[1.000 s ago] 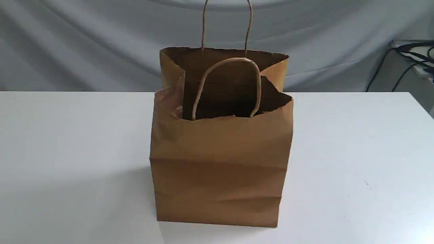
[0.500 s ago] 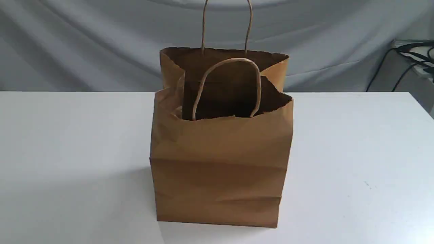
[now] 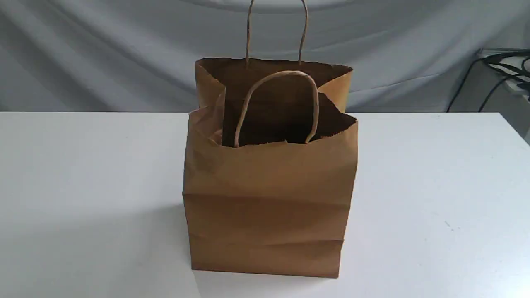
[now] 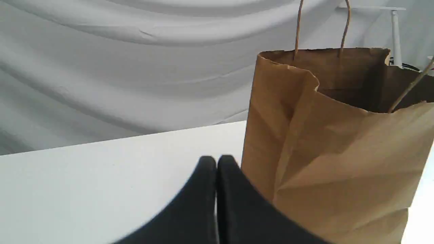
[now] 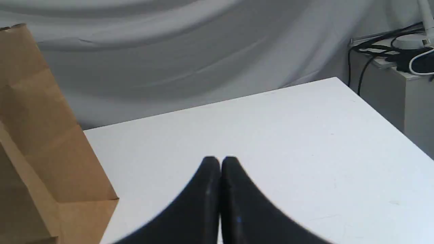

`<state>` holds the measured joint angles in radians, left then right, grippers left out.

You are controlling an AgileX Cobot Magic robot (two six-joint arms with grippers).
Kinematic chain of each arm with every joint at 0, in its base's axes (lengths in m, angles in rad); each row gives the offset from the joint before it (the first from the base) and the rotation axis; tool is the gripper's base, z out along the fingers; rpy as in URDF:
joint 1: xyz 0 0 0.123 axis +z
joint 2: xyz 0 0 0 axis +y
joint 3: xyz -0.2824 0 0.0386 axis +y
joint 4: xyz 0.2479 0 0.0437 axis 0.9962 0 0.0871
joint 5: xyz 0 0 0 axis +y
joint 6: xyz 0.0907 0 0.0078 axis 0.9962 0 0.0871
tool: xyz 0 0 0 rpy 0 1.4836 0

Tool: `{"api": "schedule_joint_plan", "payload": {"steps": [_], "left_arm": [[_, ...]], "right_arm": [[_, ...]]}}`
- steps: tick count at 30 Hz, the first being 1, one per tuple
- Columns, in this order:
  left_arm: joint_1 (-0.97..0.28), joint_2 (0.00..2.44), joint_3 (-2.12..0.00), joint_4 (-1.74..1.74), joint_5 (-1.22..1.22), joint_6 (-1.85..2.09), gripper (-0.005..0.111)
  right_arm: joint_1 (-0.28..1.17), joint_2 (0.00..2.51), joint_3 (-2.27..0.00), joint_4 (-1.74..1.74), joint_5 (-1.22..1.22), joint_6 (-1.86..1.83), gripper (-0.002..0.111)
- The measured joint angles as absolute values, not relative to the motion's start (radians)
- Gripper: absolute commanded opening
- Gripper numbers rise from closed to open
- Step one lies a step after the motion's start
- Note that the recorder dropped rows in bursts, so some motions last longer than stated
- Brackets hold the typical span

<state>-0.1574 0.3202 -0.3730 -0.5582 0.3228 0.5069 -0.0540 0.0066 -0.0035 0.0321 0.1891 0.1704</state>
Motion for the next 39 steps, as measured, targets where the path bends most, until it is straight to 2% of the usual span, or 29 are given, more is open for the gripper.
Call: {"api": "schedule_joint_plan", "payload": {"steps": [13, 25, 39], "left_arm": [[-0.138, 0.282, -0.355, -0.523, 0.316, 0.507, 0.0], [-0.045, 0.009, -0.054, -0.511, 0.116, 0.507, 0.0], [-0.042, 0.004, -0.008, -0.492, 0.018, 0.497, 0.0]], "right_arm": [[-0.054, 0.007, -0.003, 0.034, 0.189, 0.17, 0.0], [-0.054, 0.005, -0.003, 0.034, 0.191, 0.17, 0.0], [-0.054, 0.005, -0.003, 0.034, 0.191, 0.17, 0.0]]}}
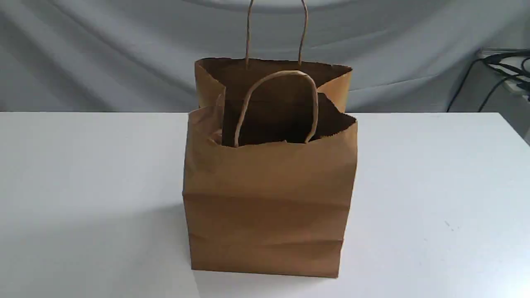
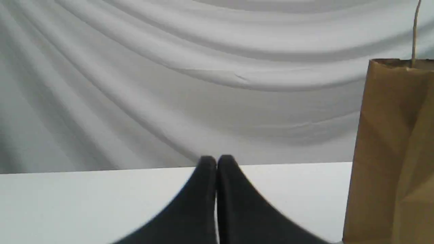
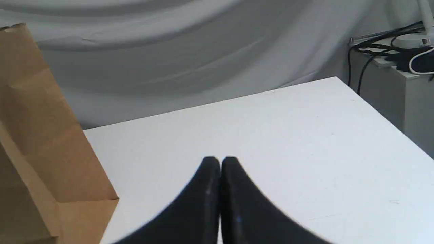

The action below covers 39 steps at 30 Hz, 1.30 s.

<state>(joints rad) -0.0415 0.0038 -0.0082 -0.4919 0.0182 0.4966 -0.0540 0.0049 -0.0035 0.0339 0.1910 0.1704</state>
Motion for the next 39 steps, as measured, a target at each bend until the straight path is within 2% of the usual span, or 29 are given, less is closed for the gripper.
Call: {"api": "schedule_joint_plan", "payload": {"steps": [10, 39], "left_arm": [[-0.042, 0.004, -0.004, -0.023, 0.025, 0.097, 0.0], [-0.042, 0.004, -0.004, -0.06, 0.09, 0.09, 0.0]], "right_arm": [[-0.054, 0.005, -0.003, 0.036, 0.193, 0.17, 0.0], [-0.054, 0.005, -0.003, 0.036, 0.193, 0.17, 0.0]]}}
